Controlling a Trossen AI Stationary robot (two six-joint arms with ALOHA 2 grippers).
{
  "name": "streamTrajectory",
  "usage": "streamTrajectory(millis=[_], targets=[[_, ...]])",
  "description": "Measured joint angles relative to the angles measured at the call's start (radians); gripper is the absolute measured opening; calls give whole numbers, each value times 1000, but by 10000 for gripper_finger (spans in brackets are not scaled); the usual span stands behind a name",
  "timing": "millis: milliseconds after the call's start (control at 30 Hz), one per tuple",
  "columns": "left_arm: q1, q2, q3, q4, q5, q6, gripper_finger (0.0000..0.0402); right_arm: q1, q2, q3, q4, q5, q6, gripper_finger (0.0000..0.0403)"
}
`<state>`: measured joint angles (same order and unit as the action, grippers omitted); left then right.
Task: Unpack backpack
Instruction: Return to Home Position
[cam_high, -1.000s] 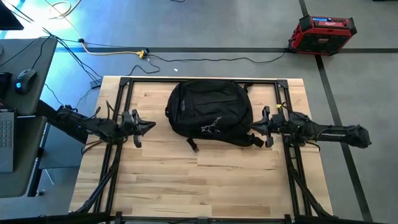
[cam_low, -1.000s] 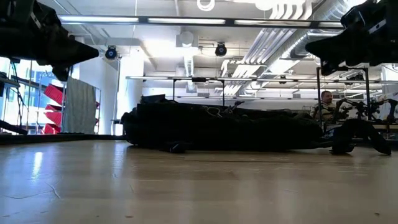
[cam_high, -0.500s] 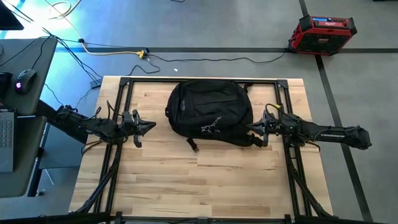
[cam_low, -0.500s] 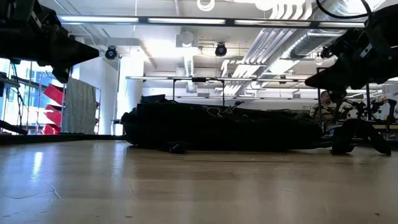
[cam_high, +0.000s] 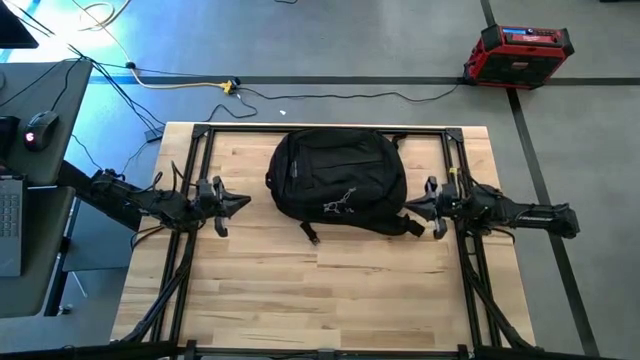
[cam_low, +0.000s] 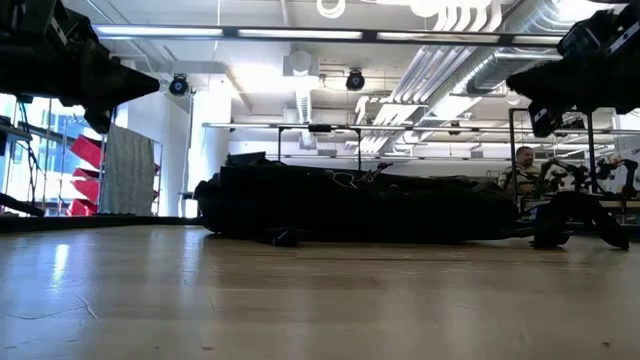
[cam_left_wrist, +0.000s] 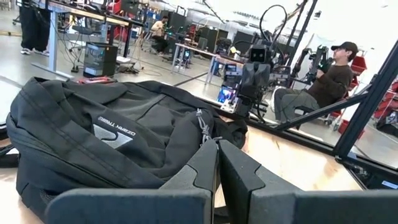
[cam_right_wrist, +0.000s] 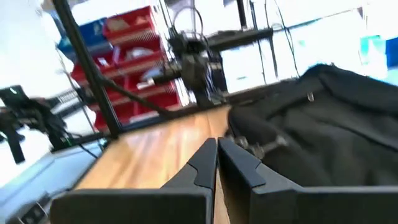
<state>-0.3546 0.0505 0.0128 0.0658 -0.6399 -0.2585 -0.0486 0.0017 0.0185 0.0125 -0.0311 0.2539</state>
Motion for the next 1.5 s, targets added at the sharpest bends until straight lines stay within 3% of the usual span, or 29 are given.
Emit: streamTrajectory(millis=[400,767,1267,1500], targets=[[80,132,0,0,1,-1,0,0,-1,-1,1,-3,0,0],[168,-49,0,1,0,-1,0,0,-1,-1,-15,-3,0,1],[178,-39,-1,1,0,0,0,-37,-1,-1,-16,-2,0,0],[178,-37,-1,0,-13,132,0,-29,-1,-1,-16,-2,0,0]])
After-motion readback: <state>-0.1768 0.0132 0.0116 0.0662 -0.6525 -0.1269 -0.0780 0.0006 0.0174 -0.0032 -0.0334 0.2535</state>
